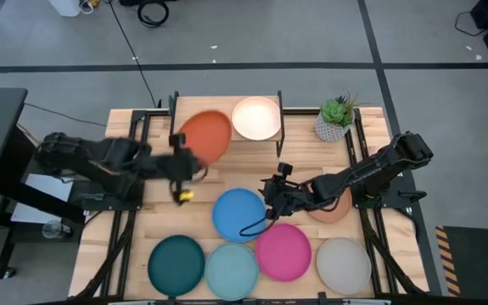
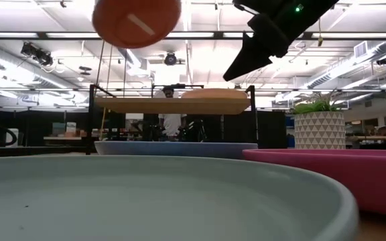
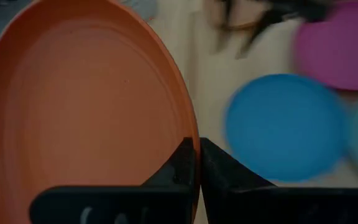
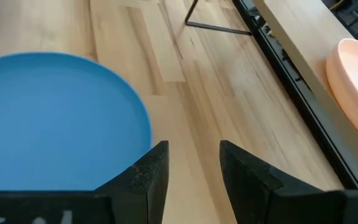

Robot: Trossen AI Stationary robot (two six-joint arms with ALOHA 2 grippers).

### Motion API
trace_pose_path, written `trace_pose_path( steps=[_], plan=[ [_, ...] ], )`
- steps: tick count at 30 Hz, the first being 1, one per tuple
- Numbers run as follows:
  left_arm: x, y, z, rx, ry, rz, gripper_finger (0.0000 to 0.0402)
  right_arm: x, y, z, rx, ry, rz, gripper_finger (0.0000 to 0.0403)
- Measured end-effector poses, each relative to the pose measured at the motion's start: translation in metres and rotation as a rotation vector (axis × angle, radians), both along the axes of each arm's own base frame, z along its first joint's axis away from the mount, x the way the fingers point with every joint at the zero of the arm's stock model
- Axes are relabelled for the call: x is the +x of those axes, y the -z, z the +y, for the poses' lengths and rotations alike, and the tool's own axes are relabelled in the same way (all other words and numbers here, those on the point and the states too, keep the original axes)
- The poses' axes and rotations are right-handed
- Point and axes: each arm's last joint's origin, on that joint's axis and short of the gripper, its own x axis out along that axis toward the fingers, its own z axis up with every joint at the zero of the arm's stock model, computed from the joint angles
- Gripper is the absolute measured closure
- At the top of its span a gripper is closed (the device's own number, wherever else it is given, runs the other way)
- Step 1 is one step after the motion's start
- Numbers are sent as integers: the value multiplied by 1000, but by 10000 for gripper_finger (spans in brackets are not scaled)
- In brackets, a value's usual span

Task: Place and stack plates onto a shelf
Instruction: Put the orange plate on the shelf, then stack the green plate on top of the orange plate on the shelf

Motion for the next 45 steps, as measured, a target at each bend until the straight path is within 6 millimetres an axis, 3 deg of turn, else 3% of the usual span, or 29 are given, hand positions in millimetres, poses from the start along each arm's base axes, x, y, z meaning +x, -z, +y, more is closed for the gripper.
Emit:
trace_pose_path(
  steps=[5, 11, 17, 25, 35, 45],
  plan=[
    [19, 21, 50, 30, -48, 80, 387, 0, -1, 4, 7, -8, -11, 254],
    [27, 41, 112, -52, -95, 193, 387, 0, -3, 4, 14, -8, -30, 254],
    [39, 67, 150, -52, -127, 318, 385, -1, -5, 4, 20, -7, -39, 254],
    [55, 94, 160, -63, -111, 431, 384, -1, -5, 4, 27, -2, -40, 254],
    [53, 98, 159, -38, -145, 506, 375, -1, -5, 4, 27, -2, -40, 254],
    [57, 94, 148, -14, -147, 506, 269, -1, -5, 4, 29, -2, -43, 254]
  ],
)
